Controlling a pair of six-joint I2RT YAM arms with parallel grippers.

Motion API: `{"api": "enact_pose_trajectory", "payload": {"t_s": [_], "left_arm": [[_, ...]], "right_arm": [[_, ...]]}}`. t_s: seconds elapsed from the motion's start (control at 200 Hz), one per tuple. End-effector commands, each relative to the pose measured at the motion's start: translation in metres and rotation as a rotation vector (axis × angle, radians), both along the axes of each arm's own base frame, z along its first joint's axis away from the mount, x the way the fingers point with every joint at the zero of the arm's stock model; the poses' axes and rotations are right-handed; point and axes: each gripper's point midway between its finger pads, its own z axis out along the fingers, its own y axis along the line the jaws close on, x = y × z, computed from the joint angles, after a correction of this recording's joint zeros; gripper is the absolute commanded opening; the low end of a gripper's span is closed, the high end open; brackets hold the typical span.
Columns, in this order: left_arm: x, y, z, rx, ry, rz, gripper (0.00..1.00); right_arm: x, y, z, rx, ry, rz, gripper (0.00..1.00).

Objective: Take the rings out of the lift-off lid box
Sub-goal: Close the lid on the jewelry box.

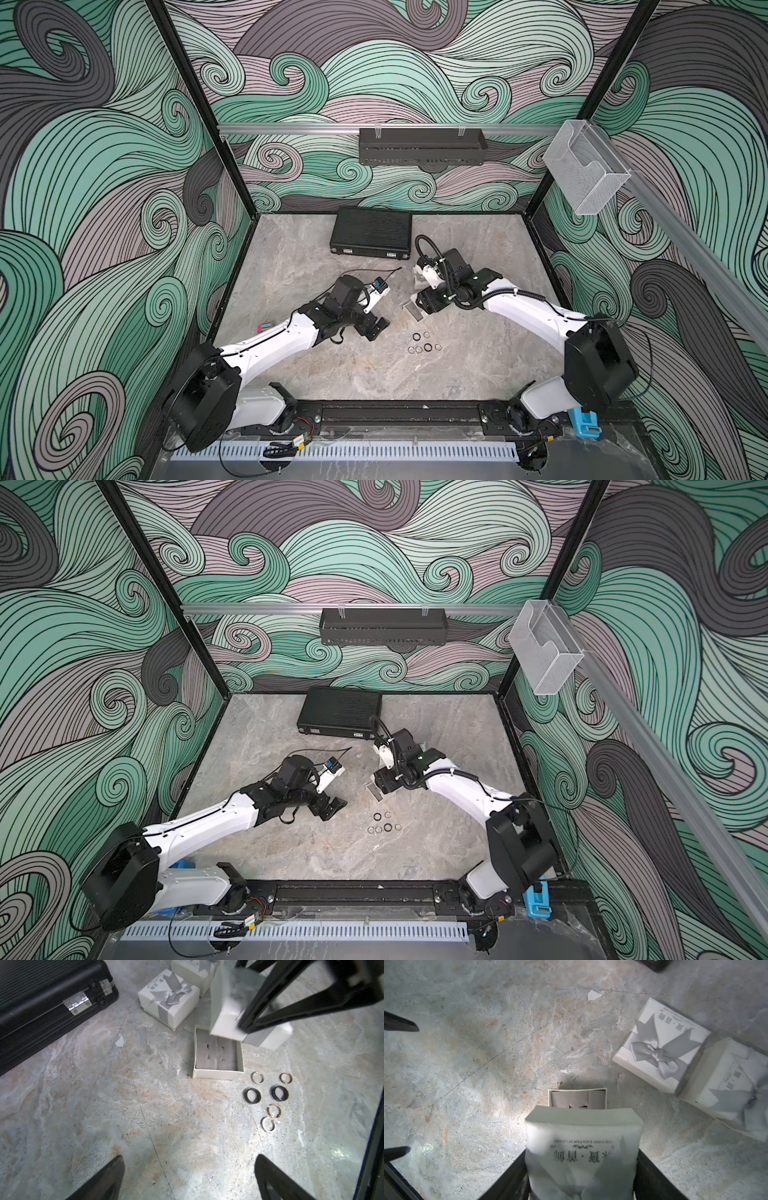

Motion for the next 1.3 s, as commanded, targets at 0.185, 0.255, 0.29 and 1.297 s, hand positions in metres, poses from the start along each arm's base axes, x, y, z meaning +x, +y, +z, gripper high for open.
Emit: {"api": "enact_pose_trajectory", "payload": {"t_s": [0.185,0.255,0.29,1.297], "left_arm": [[0.000,-0.002,0.002,-0.015,-0.015,-0.031,0.98],[0.001,-0.003,0.002,-0.017,-0.016,-0.032,0.98],[0.001,-0.004,0.002,-0.017,-0.017,-0.033,0.98],[0.000,-0.005,0.003,-0.028,-0.021,-0.044,0.98]], "right_arm": [[-0.003,0.015,-0.014,-0.049,0.032,0.129,0.71],[-0.003,0.015,-0.017,-0.061,0.032,0.125,0.71],[-0.003,0.016,-0.018,-0.069,0.034,0.121,0.71],[0.006,0.022,-0.034,-0.147,0.033,0.074,0.71]]}}
